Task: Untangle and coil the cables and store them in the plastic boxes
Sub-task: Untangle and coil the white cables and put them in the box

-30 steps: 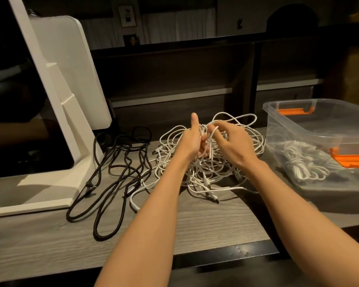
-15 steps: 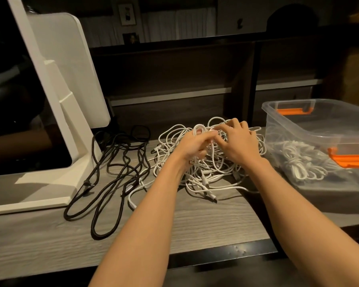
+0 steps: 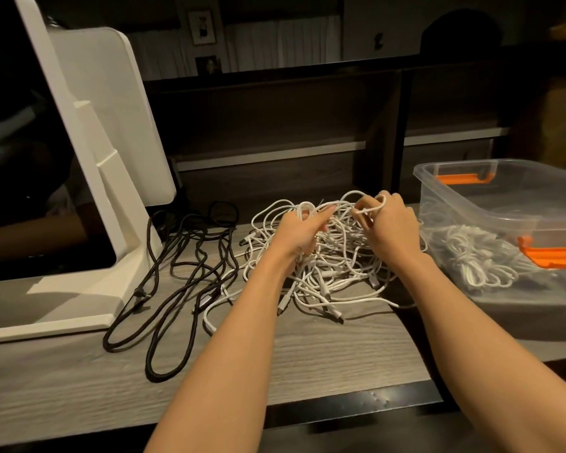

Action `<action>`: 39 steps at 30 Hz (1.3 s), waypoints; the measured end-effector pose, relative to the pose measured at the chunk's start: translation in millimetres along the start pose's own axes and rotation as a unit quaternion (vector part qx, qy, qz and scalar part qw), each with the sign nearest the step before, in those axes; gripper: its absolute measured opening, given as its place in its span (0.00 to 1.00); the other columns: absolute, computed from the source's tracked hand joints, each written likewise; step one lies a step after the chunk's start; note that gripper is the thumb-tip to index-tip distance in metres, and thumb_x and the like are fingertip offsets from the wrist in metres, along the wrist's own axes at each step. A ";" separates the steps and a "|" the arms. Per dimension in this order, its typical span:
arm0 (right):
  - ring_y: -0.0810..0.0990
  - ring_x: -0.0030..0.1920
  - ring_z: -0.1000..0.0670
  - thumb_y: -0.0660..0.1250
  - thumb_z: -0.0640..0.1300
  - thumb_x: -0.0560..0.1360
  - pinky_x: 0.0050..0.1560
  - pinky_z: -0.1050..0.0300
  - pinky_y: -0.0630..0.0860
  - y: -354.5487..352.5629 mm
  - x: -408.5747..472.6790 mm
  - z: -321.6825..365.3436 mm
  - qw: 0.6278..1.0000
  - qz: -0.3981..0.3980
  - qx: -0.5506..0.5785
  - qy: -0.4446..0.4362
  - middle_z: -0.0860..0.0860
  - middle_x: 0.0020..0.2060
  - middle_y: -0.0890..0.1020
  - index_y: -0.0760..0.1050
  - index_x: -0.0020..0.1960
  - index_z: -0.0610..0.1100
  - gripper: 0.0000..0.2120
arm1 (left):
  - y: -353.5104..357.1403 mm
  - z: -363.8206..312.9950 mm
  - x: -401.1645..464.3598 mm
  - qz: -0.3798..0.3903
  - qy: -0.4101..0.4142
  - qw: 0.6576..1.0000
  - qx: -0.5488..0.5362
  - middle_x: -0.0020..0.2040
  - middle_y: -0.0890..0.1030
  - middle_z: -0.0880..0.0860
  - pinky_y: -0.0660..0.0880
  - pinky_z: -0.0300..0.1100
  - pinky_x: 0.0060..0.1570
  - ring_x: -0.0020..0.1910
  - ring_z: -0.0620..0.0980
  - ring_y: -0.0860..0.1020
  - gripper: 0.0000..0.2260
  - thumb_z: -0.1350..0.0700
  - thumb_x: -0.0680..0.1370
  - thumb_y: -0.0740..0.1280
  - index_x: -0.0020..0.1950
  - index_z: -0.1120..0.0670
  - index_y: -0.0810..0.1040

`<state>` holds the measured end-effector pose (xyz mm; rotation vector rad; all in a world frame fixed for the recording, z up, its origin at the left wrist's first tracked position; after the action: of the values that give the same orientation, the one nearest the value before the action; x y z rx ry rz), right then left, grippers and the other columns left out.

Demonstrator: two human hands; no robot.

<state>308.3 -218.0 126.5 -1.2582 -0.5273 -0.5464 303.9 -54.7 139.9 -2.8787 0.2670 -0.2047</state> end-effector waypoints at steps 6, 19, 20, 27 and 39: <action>0.69 0.55 0.44 0.57 0.53 0.81 0.52 0.50 0.61 -2.0 -0.3 0.3 1.000 0.008 0.017 -0.004 0.45 0.50 0.73 0.77 0.56 0.46 0.14 | 4.3 -3.4 -1.4 0.118 0.048 0.992 0.004 0.25 0.62 0.46 0.62 0.37 0.31 0.24 0.43 0.60 0.17 0.41 0.81 0.58 0.53 0.50 0.81; 0.69 0.62 0.45 0.59 0.55 0.79 0.62 0.43 0.63 3.7 -1.6 -4.9 0.995 0.098 0.016 0.032 0.47 0.58 0.74 0.75 0.62 0.52 0.15 | -1.5 -4.4 2.5 -0.040 0.037 0.967 -0.249 0.50 0.80 0.49 0.72 0.44 0.57 0.55 0.46 0.76 0.21 0.44 0.84 0.51 0.46 0.48 0.80; 0.69 0.62 0.45 0.60 0.55 0.79 0.61 0.43 0.64 3.3 -1.3 -3.7 0.995 0.088 0.017 0.045 0.46 0.58 0.74 0.76 0.61 0.53 0.14 | -1.5 -3.5 2.8 -0.041 0.012 0.957 -0.288 0.45 0.81 0.49 0.72 0.45 0.59 0.52 0.47 0.78 0.21 0.44 0.84 0.51 0.42 0.51 0.78; 0.70 0.59 0.43 0.65 0.52 0.75 0.55 0.46 0.67 -2.7 -1.8 4.1 0.996 -0.012 0.000 0.083 0.45 0.54 0.74 0.80 0.54 0.48 0.11 | 0.0 -1.1 -0.7 -0.043 -0.108 0.918 -0.378 0.24 0.67 0.46 0.70 0.34 0.27 0.21 0.41 0.68 0.23 0.42 0.82 0.56 0.31 0.53 0.68; 0.74 0.43 0.46 0.67 0.59 0.73 0.40 0.49 0.69 -10.3 -5.2 21.8 0.988 -0.124 0.089 -0.036 0.48 0.40 0.74 0.81 0.39 0.44 0.18 | 10.0 0.4 5.7 -0.009 0.031 0.997 0.064 0.28 0.72 0.51 0.69 0.40 0.34 0.26 0.46 0.71 0.29 0.36 0.81 0.43 0.30 0.52 0.66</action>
<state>296.2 -198.6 135.6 -1.0518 -0.7823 -0.6492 307.9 -65.3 137.7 -2.7529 0.2300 -0.3035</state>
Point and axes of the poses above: each hand's wrist, its own x-axis towards the middle knuckle, its own y-axis out of the palm, z = x × y, the point moved 2 cm from there along x, towards the middle knuckle
